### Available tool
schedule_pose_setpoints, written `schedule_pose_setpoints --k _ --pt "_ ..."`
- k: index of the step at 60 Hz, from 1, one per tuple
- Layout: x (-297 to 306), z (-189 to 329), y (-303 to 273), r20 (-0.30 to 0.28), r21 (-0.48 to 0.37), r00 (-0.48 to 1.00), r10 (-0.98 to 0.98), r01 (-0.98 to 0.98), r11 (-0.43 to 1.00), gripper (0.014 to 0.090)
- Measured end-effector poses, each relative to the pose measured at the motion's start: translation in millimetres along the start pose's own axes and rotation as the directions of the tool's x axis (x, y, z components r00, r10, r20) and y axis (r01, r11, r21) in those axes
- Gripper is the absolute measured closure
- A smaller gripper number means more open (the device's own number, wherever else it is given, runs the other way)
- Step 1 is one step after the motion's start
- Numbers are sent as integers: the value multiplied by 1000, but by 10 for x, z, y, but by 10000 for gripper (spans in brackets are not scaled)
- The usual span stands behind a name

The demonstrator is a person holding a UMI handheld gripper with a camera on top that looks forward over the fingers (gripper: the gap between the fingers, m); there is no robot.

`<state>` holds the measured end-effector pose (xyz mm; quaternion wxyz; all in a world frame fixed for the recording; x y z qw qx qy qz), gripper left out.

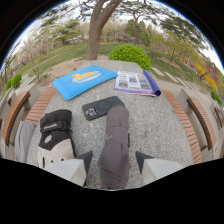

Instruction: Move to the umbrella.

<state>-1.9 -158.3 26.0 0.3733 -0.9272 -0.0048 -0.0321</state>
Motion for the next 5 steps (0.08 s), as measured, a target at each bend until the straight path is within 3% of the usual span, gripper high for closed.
schedule_pose_setpoints --k 5 --pt "6 -9 0 -1 1 1000 0 0 1000 194"
